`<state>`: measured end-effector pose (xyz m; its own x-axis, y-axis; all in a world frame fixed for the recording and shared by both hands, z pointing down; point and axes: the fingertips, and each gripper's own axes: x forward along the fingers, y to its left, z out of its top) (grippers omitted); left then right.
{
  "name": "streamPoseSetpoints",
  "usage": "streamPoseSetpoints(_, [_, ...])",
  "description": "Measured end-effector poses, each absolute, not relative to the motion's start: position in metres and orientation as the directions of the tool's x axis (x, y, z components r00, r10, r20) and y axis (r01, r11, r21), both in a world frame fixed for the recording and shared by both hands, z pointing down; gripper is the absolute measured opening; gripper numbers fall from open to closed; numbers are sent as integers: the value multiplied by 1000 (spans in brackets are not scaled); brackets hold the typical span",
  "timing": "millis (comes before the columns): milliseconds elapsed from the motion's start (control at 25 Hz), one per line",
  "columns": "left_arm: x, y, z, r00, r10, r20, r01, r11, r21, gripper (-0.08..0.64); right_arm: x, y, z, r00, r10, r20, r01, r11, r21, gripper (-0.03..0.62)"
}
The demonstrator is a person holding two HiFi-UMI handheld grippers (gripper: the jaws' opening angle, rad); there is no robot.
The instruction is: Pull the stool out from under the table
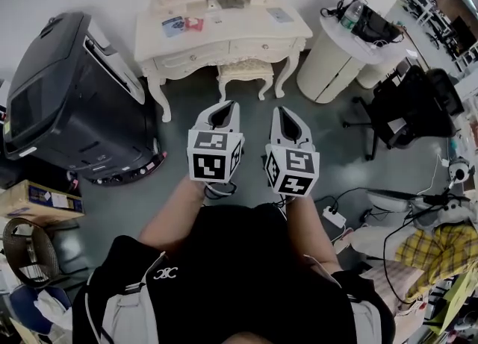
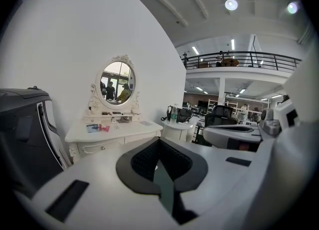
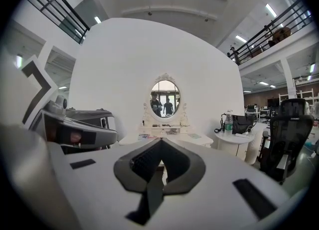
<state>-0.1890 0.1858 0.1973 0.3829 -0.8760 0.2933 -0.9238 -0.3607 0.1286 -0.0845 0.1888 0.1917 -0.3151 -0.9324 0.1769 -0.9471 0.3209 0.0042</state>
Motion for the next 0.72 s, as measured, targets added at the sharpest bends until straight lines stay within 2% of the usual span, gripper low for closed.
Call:
streamPoseSetpoints(560, [-208,123,208,368,-884,288,-930,-340,143,-3,-104,115,206,-361,-916,175,-928,371,26,2])
streamPoseSetpoints(720, [-210,94,209,350,-888,299,-937,-330,118,-3,-103,76,200,-377,-914,153,-925,379,-13,2])
